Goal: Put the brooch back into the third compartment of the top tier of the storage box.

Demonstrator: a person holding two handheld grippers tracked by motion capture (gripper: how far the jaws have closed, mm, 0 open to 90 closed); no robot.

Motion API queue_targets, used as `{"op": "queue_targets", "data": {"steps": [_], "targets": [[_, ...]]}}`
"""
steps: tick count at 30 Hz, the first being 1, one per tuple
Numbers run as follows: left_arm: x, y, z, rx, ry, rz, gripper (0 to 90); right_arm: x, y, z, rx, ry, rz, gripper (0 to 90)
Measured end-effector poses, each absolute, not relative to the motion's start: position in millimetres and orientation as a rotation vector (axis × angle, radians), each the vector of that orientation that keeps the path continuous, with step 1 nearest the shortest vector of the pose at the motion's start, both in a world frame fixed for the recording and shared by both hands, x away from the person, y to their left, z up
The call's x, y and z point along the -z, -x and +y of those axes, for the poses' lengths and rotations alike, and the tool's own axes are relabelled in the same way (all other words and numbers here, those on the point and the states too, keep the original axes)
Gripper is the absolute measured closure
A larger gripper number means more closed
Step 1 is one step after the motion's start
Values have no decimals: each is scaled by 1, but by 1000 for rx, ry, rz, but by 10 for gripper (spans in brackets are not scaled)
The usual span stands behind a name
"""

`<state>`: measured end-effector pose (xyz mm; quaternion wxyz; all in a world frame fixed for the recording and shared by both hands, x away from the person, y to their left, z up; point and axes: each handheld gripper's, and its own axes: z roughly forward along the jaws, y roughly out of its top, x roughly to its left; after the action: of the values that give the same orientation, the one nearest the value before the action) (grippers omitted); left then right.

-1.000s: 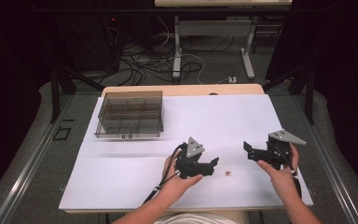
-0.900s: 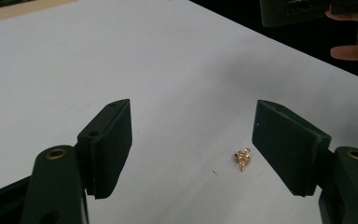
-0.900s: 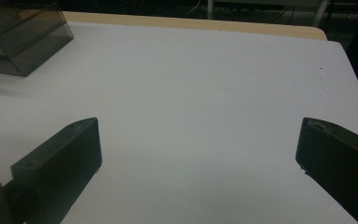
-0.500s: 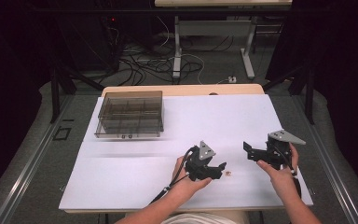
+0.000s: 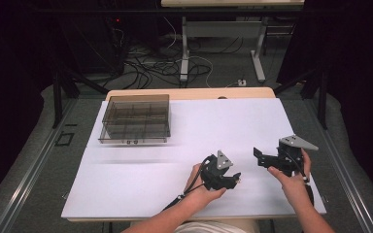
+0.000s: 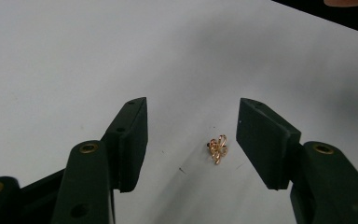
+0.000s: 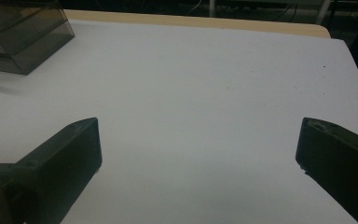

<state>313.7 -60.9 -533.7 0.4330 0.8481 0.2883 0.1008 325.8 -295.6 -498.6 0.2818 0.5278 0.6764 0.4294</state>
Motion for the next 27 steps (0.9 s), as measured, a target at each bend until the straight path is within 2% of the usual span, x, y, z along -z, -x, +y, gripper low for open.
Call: {"op": "queue_targets", "data": {"steps": [9,27], "targets": [[541,-313,-70,-247,-2142,678,526,500,-326,-295,-1166,-1414,1812,2],[549,-321,-77,-122,-2191,708,711,501,-327,-296,-1165,-1419,1815,5]]}}
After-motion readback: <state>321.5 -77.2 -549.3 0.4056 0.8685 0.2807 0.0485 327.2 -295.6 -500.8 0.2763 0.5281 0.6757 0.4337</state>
